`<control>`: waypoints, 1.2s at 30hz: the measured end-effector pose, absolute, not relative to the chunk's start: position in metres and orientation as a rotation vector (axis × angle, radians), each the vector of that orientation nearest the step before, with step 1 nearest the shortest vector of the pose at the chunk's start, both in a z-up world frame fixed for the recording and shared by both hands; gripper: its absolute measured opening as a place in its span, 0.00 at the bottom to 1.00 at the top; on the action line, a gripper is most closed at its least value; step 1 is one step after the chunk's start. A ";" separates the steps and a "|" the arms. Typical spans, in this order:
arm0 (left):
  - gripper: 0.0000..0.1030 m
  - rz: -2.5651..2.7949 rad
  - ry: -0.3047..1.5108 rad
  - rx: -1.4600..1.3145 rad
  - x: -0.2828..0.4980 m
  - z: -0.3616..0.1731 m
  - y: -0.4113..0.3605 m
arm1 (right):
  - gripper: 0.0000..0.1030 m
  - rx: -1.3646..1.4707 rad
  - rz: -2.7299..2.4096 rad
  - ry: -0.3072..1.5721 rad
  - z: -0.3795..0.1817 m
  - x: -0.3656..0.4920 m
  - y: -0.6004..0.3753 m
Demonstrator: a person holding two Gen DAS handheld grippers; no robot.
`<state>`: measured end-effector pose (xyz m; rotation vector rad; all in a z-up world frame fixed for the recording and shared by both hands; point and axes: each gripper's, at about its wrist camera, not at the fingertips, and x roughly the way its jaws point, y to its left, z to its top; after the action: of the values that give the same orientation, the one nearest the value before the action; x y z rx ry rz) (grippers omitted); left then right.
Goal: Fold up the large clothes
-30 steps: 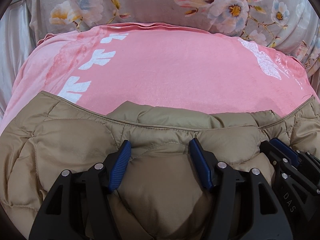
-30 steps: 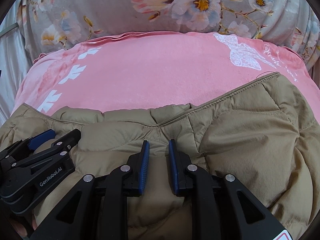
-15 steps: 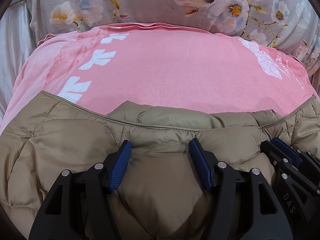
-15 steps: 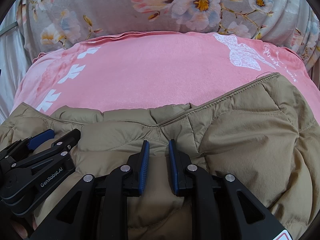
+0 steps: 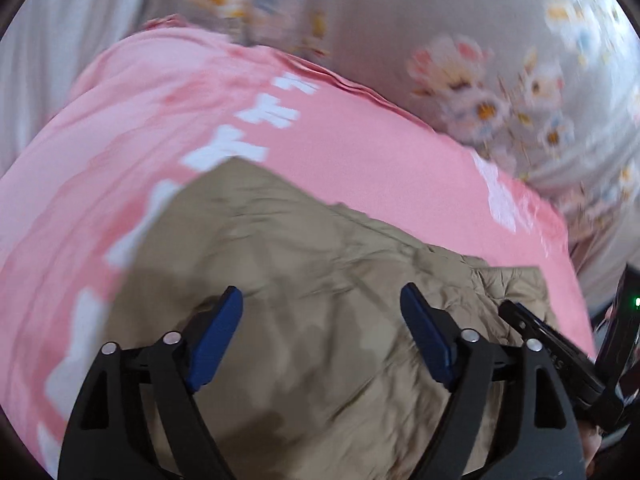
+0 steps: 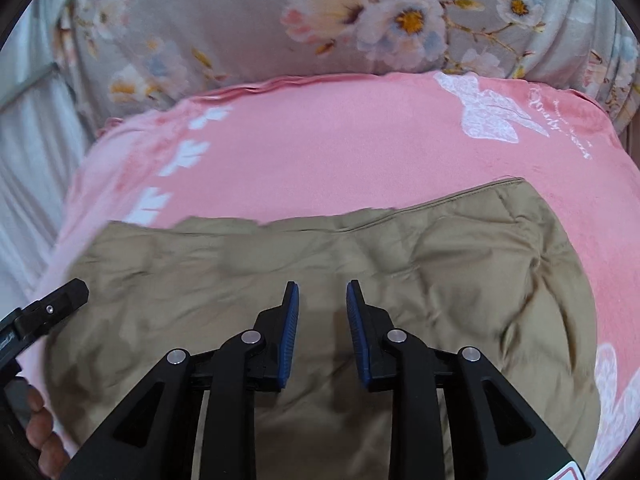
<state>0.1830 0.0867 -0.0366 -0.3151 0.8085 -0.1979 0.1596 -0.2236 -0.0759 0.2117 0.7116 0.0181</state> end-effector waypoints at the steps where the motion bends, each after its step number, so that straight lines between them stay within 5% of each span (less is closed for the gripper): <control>1: 0.80 -0.180 0.820 -0.348 0.175 -0.038 0.105 | 0.24 0.212 0.035 0.704 -0.072 0.151 -0.216; 13: 0.78 -0.006 0.866 -0.468 0.114 -0.075 0.174 | 0.24 0.144 0.087 0.729 -0.099 0.110 -0.158; 19: 0.79 -0.182 0.779 -0.285 0.137 -0.034 0.098 | 0.17 0.131 0.071 0.724 -0.107 0.112 -0.163; 25: 0.78 -0.234 0.804 -0.112 0.167 -0.064 0.018 | 0.16 0.113 0.005 0.660 -0.103 0.102 -0.174; 36: 0.81 -0.146 0.759 0.063 0.166 -0.105 -0.004 | 0.16 0.022 -0.071 0.638 -0.133 0.111 -0.166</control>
<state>0.1655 -0.0039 -0.1051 0.0628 0.7585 -0.1459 0.1107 -0.1664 -0.1328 0.0216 0.6384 -0.0708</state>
